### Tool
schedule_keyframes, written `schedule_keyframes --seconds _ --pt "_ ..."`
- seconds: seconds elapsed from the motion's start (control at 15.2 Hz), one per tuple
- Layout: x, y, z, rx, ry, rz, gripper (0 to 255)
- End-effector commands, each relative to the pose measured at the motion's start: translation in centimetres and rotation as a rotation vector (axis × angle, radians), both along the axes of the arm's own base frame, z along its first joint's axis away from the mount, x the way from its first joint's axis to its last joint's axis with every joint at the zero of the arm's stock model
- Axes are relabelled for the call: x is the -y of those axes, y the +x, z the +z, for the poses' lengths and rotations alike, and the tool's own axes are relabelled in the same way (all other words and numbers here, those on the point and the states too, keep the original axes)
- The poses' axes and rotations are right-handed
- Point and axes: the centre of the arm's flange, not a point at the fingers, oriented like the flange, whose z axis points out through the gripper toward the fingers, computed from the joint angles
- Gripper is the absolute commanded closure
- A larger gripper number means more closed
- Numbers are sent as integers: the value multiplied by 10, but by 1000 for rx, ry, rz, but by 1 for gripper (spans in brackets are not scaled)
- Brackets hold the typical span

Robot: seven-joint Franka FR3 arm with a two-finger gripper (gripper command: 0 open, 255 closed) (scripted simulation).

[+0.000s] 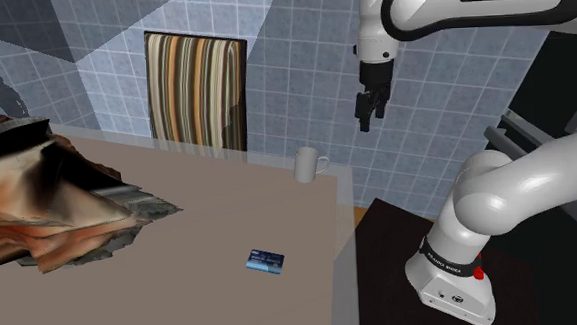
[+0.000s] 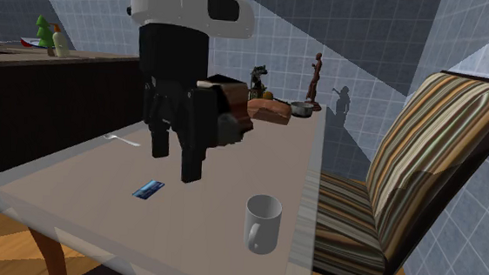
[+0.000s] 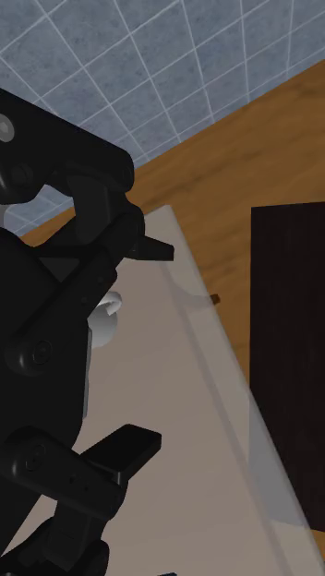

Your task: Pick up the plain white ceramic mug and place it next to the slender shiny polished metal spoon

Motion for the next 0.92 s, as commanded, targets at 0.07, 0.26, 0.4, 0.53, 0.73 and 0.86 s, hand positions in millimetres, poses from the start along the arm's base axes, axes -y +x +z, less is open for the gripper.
schedule_keyframes --seconds 0.07,0.26,0.4,0.53,0.73,0.86 --pt "-1 8 -9 11 4 -2 0" --pt "-3 33 -34 44 16 -8 0" --pt "-5 49 -50 66 24 -13 0" --pt "-6 67 -66 88 32 -17 0" --pt "-9 93 -90 121 45 -23 0" --pt "-10 111 -105 144 53 -27 0"
